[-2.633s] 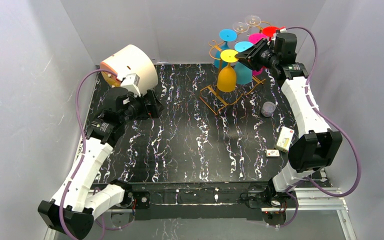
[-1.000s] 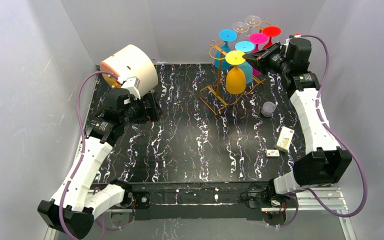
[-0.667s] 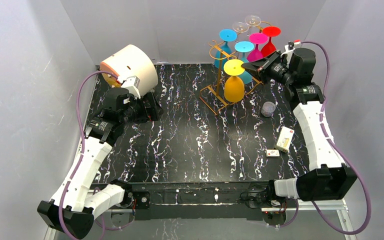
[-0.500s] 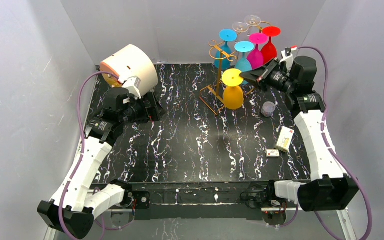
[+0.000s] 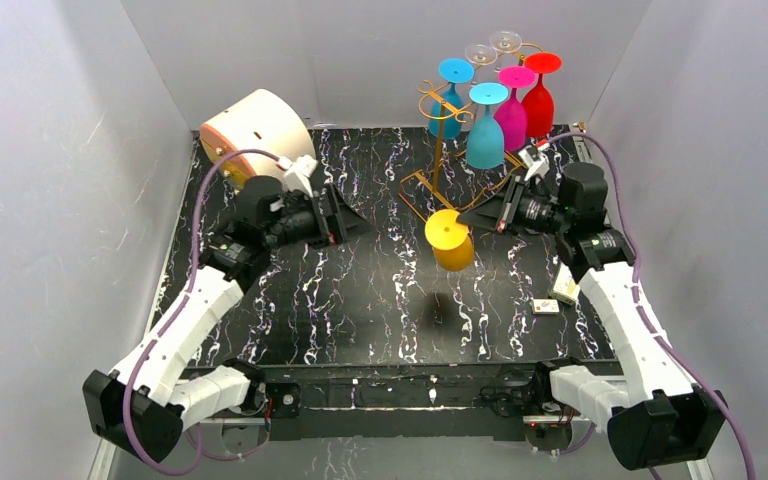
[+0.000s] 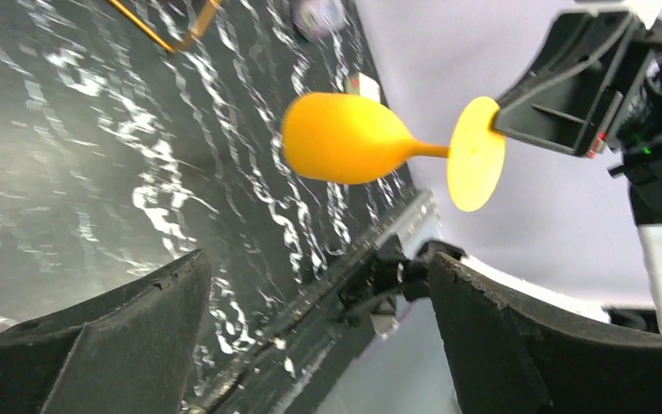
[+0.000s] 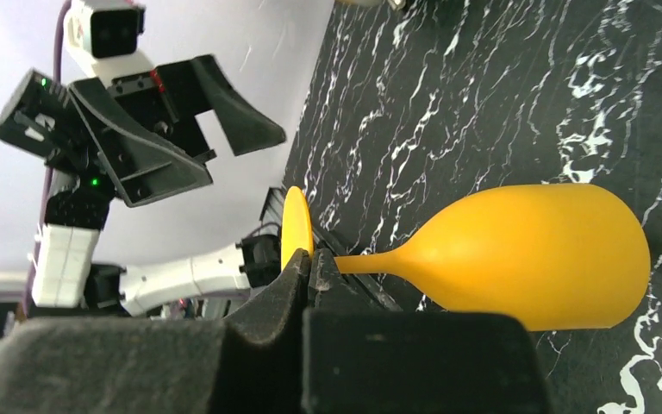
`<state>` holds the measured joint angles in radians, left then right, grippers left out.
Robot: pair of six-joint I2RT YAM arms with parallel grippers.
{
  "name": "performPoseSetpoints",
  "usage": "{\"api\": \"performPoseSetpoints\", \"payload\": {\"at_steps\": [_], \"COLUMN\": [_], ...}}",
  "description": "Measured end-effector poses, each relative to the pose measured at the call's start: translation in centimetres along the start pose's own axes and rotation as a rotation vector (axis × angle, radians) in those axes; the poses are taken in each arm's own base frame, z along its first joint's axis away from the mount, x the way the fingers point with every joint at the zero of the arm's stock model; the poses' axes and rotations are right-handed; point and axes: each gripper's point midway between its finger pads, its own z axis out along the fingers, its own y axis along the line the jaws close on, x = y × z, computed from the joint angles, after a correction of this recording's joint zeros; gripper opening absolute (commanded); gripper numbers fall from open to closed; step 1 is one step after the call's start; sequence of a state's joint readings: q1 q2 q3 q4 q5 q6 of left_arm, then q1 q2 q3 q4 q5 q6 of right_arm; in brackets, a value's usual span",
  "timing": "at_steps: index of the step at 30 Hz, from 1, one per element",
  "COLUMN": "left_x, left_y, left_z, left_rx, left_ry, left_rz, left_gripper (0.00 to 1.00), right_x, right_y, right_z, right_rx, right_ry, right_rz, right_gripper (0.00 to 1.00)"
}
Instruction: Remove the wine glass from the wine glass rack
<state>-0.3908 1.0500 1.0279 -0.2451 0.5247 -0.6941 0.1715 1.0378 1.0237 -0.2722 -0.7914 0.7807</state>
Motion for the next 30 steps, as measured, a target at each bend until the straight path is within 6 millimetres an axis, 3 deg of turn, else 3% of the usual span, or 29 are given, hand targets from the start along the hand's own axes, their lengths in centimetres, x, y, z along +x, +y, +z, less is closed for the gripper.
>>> {"api": "performPoseSetpoints", "payload": {"at_steps": [5, 10, 15, 21, 24, 30], "left_x": [4.1, 5.0, 6.3, 7.5, 7.5, 7.1], "left_y": [-2.7, -4.5, -7.1, -6.4, -6.3, -7.1], "left_z": [2.5, 3.1, 3.3, 3.8, 4.0, 4.5], "left_rx": [0.121, 0.203, 0.311, 0.315, 0.315, 0.354], "left_ry": [0.105, 0.111, 0.135, 0.157, 0.156, 0.138], "left_rz": [-0.024, -0.036, -0.019, -0.036, -0.041, -0.051], "left_gripper": [0.80, 0.68, 0.60, 0.43, 0.38, 0.16], "right_x": [3.6, 5.9, 6.3, 5.7, 5.6, 6.1], "right_y": [0.9, 1.3, 1.0, 1.9, 2.4, 2.6], "right_z": [1.2, 2.5, 3.1, 3.5, 3.6, 3.7], "right_rx": [-0.054, -0.102, -0.128, -0.180, -0.210, -0.232], "right_ry": [0.084, 0.137, 0.132, 0.109, 0.106, 0.128], "right_rz": [-0.078, -0.121, -0.125, -0.140, -0.146, -0.141], "right_gripper": [0.01, 0.01, 0.01, 0.01, 0.01, 0.01]}}
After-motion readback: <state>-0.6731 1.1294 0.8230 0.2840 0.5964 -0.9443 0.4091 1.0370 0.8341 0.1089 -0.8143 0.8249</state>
